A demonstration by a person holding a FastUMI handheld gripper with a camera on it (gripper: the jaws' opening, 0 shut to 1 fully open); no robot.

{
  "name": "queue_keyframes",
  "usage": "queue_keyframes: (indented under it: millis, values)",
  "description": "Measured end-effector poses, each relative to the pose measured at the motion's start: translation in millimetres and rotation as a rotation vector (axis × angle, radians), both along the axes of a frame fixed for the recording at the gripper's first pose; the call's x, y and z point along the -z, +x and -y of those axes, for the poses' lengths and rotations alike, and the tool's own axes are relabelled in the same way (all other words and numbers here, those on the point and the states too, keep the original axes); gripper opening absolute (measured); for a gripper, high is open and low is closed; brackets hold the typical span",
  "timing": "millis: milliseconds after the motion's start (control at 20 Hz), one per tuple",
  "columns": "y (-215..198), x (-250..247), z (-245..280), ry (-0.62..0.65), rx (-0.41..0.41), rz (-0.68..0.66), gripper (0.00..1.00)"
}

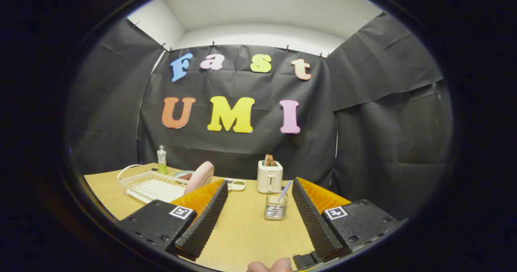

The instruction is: Take the plate from the dish rack, then take the spoon from the basket and place it into the plate.

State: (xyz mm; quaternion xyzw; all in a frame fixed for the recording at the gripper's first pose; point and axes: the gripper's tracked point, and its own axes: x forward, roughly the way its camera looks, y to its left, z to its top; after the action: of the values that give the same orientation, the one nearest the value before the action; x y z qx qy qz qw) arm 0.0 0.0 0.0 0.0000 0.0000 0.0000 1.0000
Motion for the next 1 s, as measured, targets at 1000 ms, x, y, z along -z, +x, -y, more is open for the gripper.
queue_keyframes:
  millis: [1000]
  values:
    - [4.4, 0.7, -10.2, -0.014, -0.021, -0.027, 1.00]
